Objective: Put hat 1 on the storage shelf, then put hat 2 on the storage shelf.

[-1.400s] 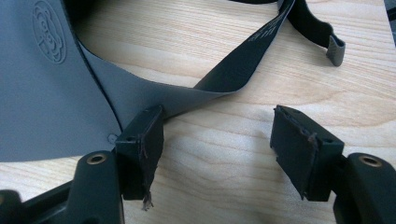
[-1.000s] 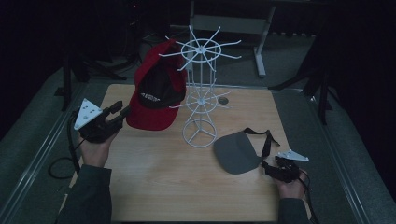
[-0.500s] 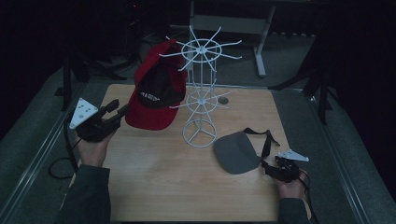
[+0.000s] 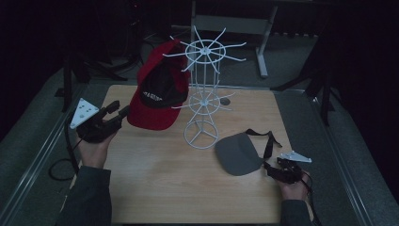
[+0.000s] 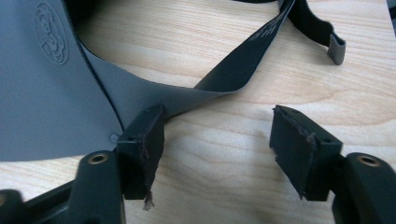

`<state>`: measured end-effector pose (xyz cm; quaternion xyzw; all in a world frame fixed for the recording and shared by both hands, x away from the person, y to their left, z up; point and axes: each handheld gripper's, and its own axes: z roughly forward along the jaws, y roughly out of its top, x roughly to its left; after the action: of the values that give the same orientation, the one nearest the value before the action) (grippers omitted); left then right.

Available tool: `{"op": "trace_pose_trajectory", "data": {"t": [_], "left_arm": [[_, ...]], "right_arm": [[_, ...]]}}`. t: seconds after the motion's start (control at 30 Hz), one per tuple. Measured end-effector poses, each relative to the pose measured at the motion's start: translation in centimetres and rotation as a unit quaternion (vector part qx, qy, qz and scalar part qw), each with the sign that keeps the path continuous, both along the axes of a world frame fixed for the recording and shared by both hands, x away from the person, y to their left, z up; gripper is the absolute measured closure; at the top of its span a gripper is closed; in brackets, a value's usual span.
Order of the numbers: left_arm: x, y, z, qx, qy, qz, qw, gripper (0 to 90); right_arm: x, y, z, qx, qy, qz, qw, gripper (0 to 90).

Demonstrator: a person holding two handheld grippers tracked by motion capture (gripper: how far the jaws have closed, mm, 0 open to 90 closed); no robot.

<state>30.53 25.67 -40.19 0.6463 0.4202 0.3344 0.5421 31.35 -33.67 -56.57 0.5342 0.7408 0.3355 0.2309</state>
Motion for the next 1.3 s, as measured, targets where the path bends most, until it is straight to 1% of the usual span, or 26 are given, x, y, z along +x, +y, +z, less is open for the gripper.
{"op": "trace_pose_trajectory", "data": {"t": [0.07,0.17,0.2,0.23,0.27,0.37,0.57,0.63,0.7,0.77,0.83,0.97,1.03,1.07,1.13,1.23,1.3], "left_arm": [[0.1,-0.2,-0.1,0.002,0.002,-0.003,1.0000,57.1],[0.2,-0.3,-0.1,0.000,0.002,-0.004,1.0000,57.0],[0.2,-0.3,-0.1,0.000,0.002,-0.004,1.0000,56.9],[0.2,-0.3,-0.2,0.003,0.003,-0.006,1.0000,56.9],[0.2,-0.3,-0.2,0.004,0.003,-0.006,1.0000,56.7],[0.1,-0.3,-0.1,0.002,0.003,-0.007,1.0000,56.7],[0.1,-0.5,-0.1,0.000,0.004,-0.010,0.9999,55.8],[0.1,-0.5,-0.1,0.001,0.004,-0.011,0.9999,55.8],[0.1,-0.5,-0.1,0.000,0.004,-0.012,0.9999,55.8],[0.1,-0.6,-0.1,0.001,0.006,-0.013,0.9999,55.8],[0.1,-0.6,-0.1,0.002,0.006,-0.014,0.9999,55.7],[0.1,-0.6,-0.1,0.000,0.007,-0.013,0.9999,55.8],[0.1,-0.6,-0.1,0.000,0.007,-0.013,0.9999,55.8],[0.1,-0.6,-0.1,0.000,0.007,-0.014,0.9999,55.8],[0.1,-0.5,-0.1,-0.001,0.006,-0.014,0.9999,55.8],[0.1,-0.5,-0.1,-0.002,0.007,-0.014,0.9999,55.7],[0.1,-0.5,-0.1,-0.003,0.007,-0.014,0.9999,55.7]], "right_arm": [[0.1,-0.1,0.4,0.007,0.009,0.005,0.9999,41.8],[0.3,-0.1,1.1,-0.002,0.006,0.007,1.0000,44.8],[0.3,-0.1,1.1,-0.002,0.006,0.007,1.0000,44.8],[0.4,0.0,1.3,-0.002,0.004,0.008,1.0000,46.4],[0.6,0.1,1.7,-0.008,0.002,0.008,0.9999,50.1],[0.9,0.2,2.0,-0.022,-0.002,0.011,0.9997,54.5],[1.5,0.3,2.5,-0.035,-0.011,0.012,0.9992,65.1],[1.7,0.2,2.7,-0.036,-0.011,0.011,0.9992,65.7],[2.3,0.0,3.0,-0.038,-0.016,0.004,0.9991,66.4],[2.9,-0.2,3.3,-0.039,-0.014,0.001,0.9991,67.3],[3.4,-0.3,3.4,-0.032,-0.011,0.001,0.9994,67.8],[4.3,-0.3,3.6,-0.040,-0.008,0.001,0.9992,67.8],[4.5,-0.2,3.7,-0.043,-0.008,0.003,0.9991,67.8],[4.9,-0.2,3.8,-0.046,-0.008,0.004,0.9989,67.8],[5.3,-0.1,3.9,-0.050,-0.006,0.005,0.9987,69.1],[6.0,0.2,4.0,-0.068,-0.003,0.009,0.9977,70.0],[6.5,0.2,4.0,-0.071,-0.001,0.009,0.9974,70.2]]}}
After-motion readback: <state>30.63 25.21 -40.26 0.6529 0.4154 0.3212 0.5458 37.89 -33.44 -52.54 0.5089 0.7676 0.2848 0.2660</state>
